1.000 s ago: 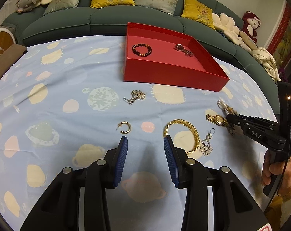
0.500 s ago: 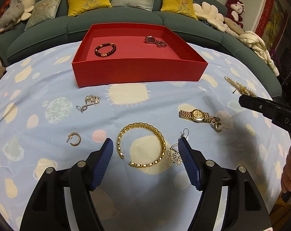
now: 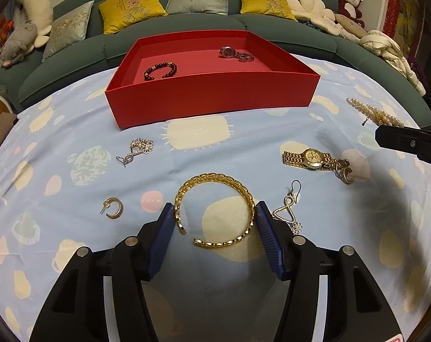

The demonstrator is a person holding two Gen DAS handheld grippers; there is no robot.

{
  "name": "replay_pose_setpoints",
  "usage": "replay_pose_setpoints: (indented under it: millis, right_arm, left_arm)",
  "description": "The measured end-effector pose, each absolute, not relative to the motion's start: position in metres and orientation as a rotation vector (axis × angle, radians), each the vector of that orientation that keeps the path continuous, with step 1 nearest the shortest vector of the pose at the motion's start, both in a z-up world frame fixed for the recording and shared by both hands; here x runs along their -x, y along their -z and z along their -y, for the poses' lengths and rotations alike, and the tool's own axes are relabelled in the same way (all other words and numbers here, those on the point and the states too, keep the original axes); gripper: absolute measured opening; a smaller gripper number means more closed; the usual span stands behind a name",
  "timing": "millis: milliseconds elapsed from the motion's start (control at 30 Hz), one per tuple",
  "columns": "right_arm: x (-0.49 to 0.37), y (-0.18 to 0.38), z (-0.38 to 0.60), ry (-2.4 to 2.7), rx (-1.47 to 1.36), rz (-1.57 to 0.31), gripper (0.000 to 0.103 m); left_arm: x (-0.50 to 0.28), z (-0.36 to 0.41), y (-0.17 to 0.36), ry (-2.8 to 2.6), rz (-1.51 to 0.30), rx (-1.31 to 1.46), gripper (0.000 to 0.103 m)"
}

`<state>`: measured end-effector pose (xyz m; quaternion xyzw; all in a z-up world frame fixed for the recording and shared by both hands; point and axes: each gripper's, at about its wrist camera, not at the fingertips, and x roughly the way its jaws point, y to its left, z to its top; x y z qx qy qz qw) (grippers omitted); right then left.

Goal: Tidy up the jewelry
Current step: 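Lift the gold bangle with the left gripper while the right gripper carries the pearls to the red box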

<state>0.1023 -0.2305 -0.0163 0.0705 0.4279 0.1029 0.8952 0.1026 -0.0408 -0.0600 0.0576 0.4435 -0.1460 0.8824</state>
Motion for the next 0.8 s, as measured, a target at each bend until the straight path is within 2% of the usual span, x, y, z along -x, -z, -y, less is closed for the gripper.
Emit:
replay_pose_setpoints:
  millis: [400,800]
  right_arm:
    - [-0.099,0.004,0.232,-0.226,-0.154,-0.854,0.011]
    - [-0.117,-0.042,0.238,-0.242,-0.188,-0.757,0.011]
  left_arm:
    - [-0.098,0.036,0.036,0.324,-0.890,-0.061,0.055]
    - [-0.114,0.011,-0.049,0.331,-0.752,0.015,0.055]
